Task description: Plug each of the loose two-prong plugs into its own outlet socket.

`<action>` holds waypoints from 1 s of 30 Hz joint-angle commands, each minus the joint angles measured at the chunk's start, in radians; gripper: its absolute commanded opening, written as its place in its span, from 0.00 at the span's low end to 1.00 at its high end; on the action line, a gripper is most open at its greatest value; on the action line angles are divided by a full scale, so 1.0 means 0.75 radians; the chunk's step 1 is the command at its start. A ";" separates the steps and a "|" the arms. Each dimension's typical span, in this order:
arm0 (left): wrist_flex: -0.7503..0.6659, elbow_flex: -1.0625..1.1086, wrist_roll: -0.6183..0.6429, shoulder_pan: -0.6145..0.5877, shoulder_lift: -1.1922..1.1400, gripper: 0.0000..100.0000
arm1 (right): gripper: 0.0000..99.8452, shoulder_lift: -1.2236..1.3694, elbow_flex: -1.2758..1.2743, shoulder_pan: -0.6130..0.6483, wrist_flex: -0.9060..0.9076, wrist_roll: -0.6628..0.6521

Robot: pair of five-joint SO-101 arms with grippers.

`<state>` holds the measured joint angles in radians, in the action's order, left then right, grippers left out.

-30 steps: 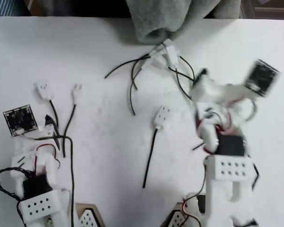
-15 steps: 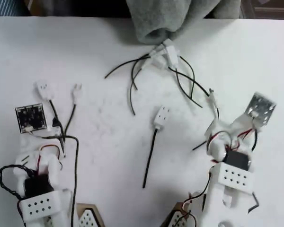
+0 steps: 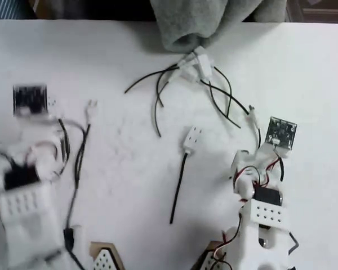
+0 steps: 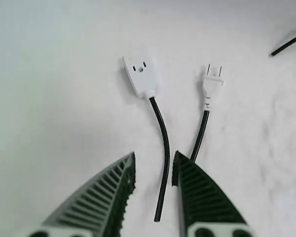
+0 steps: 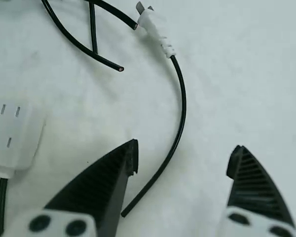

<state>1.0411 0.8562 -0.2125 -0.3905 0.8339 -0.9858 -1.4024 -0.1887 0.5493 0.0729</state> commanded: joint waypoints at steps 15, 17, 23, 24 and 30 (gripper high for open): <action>0.996 -2.281 -0.293 0.146 -2.006 0.18 | 0.28 -0.017 0.008 0.017 -0.030 -0.020; 0.994 -2.377 -0.295 0.177 -2.116 0.18 | 0.28 -0.017 0.008 0.017 -0.030 -0.020; 0.990 -2.531 -0.303 0.255 -2.358 0.18 | 0.28 -0.017 0.008 0.017 -0.032 -0.020; 0.984 -2.563 -0.303 0.261 -2.393 0.18 | 0.28 -0.017 0.008 0.017 -0.032 -0.020; 0.929 -2.782 -0.305 0.259 -2.593 0.18 | 0.28 -0.017 0.008 0.019 -0.034 -0.020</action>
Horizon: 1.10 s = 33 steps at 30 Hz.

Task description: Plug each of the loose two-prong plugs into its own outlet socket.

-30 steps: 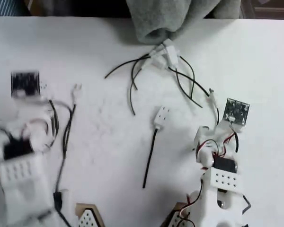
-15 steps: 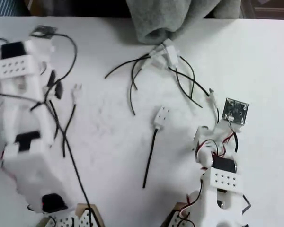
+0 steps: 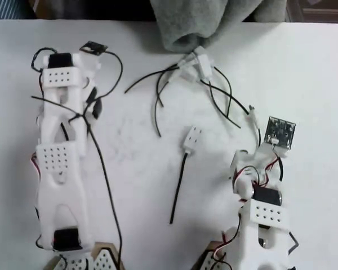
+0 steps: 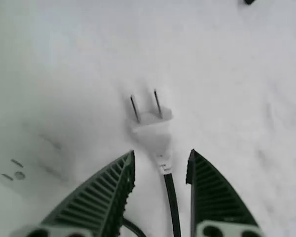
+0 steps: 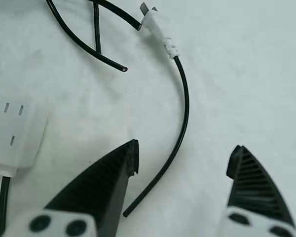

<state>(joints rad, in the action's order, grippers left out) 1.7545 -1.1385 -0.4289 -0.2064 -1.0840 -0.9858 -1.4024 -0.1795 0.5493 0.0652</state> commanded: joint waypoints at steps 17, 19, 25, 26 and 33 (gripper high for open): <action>0.045 -0.336 -0.006 0.056 -0.218 0.02 | 0.28 -0.017 0.008 0.007 -0.034 -0.010; 0.047 -0.336 -0.006 0.052 -0.216 0.02 | 0.28 -0.017 0.008 0.007 -0.034 -0.010; 0.049 -0.155 0.051 0.085 -0.128 0.02 | 0.28 -0.017 0.008 0.007 -0.034 -0.010; 0.049 -0.090 0.053 0.099 -0.091 0.02 | 0.28 -0.017 0.008 0.007 -0.034 -0.010; 0.045 0.387 0.063 0.189 0.300 0.02 | 0.28 -0.017 0.008 0.007 -0.034 -0.010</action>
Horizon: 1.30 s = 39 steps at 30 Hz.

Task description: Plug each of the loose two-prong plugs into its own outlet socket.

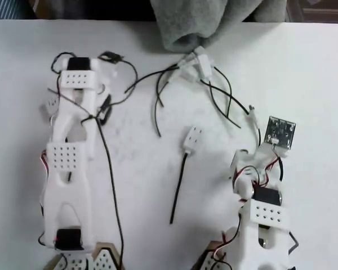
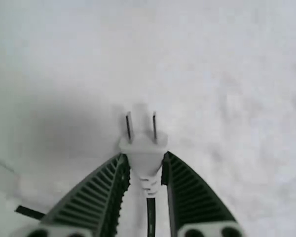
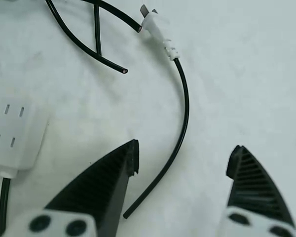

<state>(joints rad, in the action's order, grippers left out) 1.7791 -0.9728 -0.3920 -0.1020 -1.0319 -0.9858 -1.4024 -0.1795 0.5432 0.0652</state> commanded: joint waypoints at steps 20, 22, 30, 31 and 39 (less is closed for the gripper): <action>-0.440 1.886 0.168 0.304 1.425 0.03 | 0.28 -0.017 -0.004 0.007 -0.038 -0.010; -0.556 2.054 0.145 0.304 1.511 0.03 | 0.28 -0.017 -0.004 0.007 -0.038 -0.010; -0.843 2.412 0.031 0.289 1.607 0.14 | 0.28 -0.017 -0.006 0.009 -0.034 -0.010; -0.841 2.410 0.031 0.279 1.611 0.16 | 0.28 -0.017 -0.006 0.009 -0.034 -0.010; -0.720 2.234 0.023 0.152 1.613 0.18 | 0.28 -0.017 -0.006 0.021 -0.034 -0.012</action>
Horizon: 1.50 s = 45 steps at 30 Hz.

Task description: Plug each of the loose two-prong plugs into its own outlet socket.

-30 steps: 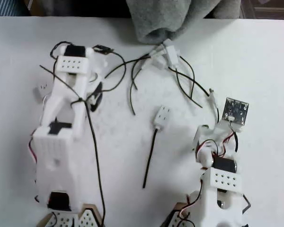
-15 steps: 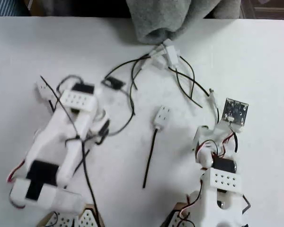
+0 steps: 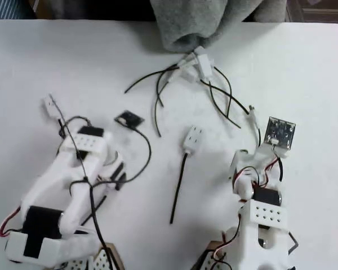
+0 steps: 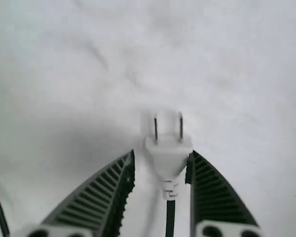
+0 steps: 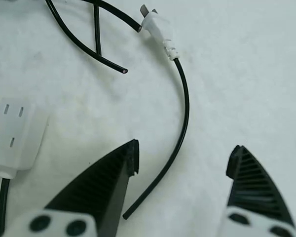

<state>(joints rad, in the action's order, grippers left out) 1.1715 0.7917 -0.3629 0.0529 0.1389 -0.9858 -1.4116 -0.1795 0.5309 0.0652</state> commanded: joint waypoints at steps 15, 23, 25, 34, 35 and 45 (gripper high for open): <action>-0.078 0.000 -0.137 -0.175 0.042 0.18 | 0.28 -0.017 0.006 0.050 -0.017 -0.059; -0.096 0.006 -0.137 -0.169 0.042 0.18 | 0.28 -0.017 0.006 0.050 -0.017 -0.059; -0.108 0.016 -0.131 -0.142 0.040 0.18 | 0.28 -0.017 0.006 0.050 -0.017 -0.059; -0.061 0.020 -0.057 0.054 -0.075 0.04 | 0.28 -0.017 0.006 0.048 -0.017 -0.059; -0.045 0.002 -0.061 0.054 -0.099 0.02 | 0.28 -0.017 0.006 0.048 -0.017 -0.059; 0.125 -0.192 -0.057 0.054 -0.339 0.02 | 0.28 -0.017 0.006 0.048 -0.017 -0.061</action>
<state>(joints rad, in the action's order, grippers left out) 1.2359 0.6659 -0.4166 0.0867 -0.0806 -0.9858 -1.4116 -0.1519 0.5309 0.0284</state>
